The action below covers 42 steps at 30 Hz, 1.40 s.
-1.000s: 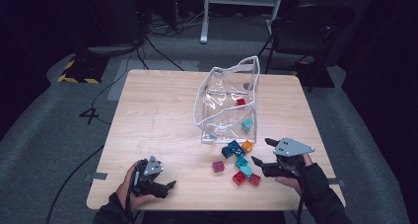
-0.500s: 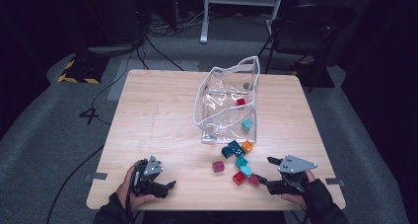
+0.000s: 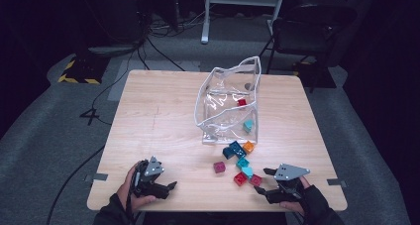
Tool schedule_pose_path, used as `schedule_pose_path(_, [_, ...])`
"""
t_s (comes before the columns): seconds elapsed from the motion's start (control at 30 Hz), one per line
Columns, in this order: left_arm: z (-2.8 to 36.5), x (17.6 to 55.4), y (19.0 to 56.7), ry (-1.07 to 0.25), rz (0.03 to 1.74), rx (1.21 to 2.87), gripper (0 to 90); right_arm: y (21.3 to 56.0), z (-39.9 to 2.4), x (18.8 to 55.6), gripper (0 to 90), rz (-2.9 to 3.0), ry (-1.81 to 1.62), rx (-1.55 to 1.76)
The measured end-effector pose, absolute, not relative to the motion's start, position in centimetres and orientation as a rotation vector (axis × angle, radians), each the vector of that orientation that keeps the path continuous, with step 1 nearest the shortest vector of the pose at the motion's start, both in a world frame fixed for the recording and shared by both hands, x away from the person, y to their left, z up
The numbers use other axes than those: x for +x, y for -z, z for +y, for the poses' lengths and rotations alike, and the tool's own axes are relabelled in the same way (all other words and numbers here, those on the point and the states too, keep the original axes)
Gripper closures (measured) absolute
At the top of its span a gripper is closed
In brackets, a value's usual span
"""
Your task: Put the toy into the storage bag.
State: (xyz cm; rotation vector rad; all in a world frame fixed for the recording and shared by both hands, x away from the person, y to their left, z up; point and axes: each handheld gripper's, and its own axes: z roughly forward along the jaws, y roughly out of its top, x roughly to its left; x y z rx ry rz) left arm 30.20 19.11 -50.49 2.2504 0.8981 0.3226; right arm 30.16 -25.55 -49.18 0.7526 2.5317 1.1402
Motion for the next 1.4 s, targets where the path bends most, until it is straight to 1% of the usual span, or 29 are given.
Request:
schedule_pose_path(0.2, [19.1,30.2,50.5,-0.323,0.898,2.25,11.0,50.0,-25.2,30.5,27.8,2.542,-1.125,0.759])
schedule_pose_path(0.43, [19.1,30.2,50.5,-0.323,0.898,2.25,11.0,50.4,-24.8,30.8,32.9,2.56,-1.139,0.751])
schedule_pose_path(0.53, [19.1,30.2,50.5,-0.322,0.898,2.25,11.0,50.4,-24.8,30.8,38.9,2.554,-1.15,0.744])
schedule_pose_path(0.6, [19.1,30.2,50.5,-0.323,0.897,2.25,11.0,50.4,-24.8,30.7,47.5,2.547,-1.164,0.74])
schedule_pose_path(0.67, [19.1,30.2,50.5,-0.323,0.898,2.25,11.0,50.4,-24.9,30.6,58.9,2.545,-1.178,0.723])
schedule_pose_path(1.03, [19.1,30.2,50.5,-0.322,0.898,2.25,11.0,50.3,-25.5,30.3,59.3,2.537,-1.183,0.709])
schedule_pose_path(1.4, [19.1,30.2,50.5,-0.323,0.898,2.25,11.0,49.2,-27.6,30.7,59.4,2.44,-1.226,0.794])
